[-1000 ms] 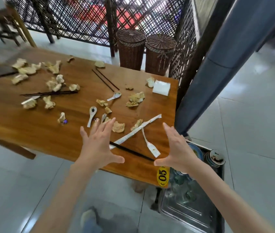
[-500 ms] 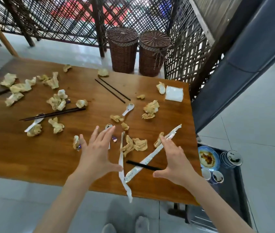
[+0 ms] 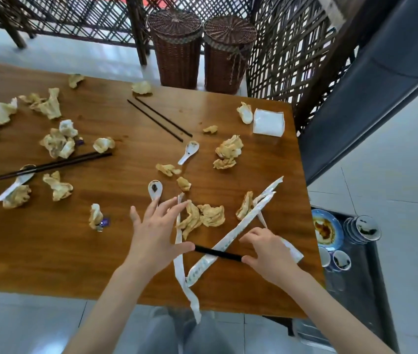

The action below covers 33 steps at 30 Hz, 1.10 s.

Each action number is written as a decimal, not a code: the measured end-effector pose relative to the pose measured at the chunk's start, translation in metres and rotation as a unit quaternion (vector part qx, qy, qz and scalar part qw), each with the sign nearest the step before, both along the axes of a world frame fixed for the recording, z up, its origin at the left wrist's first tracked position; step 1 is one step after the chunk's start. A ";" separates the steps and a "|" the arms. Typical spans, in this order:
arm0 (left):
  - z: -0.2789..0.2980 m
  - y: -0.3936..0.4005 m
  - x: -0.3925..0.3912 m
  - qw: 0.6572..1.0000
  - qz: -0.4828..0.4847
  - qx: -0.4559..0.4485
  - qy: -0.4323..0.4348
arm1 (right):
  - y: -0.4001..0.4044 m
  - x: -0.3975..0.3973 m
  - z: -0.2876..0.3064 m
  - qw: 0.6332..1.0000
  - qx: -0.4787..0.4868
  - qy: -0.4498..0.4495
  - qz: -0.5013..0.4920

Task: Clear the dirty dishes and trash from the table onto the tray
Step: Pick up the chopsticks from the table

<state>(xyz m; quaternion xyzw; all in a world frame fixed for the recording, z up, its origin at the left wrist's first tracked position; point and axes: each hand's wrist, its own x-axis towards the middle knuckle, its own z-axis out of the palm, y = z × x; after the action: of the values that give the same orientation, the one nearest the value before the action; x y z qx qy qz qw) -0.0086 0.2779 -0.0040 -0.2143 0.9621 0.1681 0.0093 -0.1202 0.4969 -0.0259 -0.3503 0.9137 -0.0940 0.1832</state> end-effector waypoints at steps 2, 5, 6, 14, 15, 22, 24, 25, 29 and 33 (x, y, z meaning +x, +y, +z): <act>-0.011 -0.002 -0.003 1.000 -0.001 0.003 0.008 | 0.001 -0.004 -0.013 1.000 0.013 -0.009 -0.002; -0.027 -0.008 -0.006 1.000 -0.008 0.004 0.011 | 0.002 -0.012 -0.026 0.999 0.037 -0.026 0.003; -0.032 -0.009 -0.008 1.000 -0.010 0.007 0.013 | 0.002 -0.013 -0.029 0.998 0.046 -0.034 0.008; -0.050 -0.013 -0.014 1.000 0.003 0.012 0.016 | -0.004 -0.012 -0.039 0.991 0.112 -0.058 0.045; -0.050 -0.014 -0.013 1.000 0.007 0.014 0.018 | -0.005 -0.012 -0.038 0.990 0.118 -0.062 0.047; -0.040 -0.022 -0.005 0.999 0.042 0.019 0.011 | -0.007 -0.007 -0.037 0.987 0.140 -0.051 0.061; -0.035 -0.024 -0.001 0.999 0.051 0.017 0.003 | -0.006 -0.004 -0.036 0.987 0.137 -0.055 0.062; -0.032 -0.026 0.001 0.998 0.058 0.017 0.001 | -0.006 -0.003 -0.033 0.988 0.133 -0.057 0.060; -0.017 -0.034 0.003 0.996 0.084 0.010 -0.005 | -0.010 -0.003 -0.024 0.991 0.111 -0.064 0.037; -0.001 -0.047 0.000 0.994 0.112 0.009 0.002 | -0.028 -0.011 -0.007 0.993 0.089 -0.074 -0.008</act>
<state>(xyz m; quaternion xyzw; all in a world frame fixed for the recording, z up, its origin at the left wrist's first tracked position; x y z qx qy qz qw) -0.0088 0.2306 -0.0051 -0.3205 0.9306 0.1768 -0.0100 -0.1313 0.4685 -0.0326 -0.3174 0.9053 -0.0396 0.2796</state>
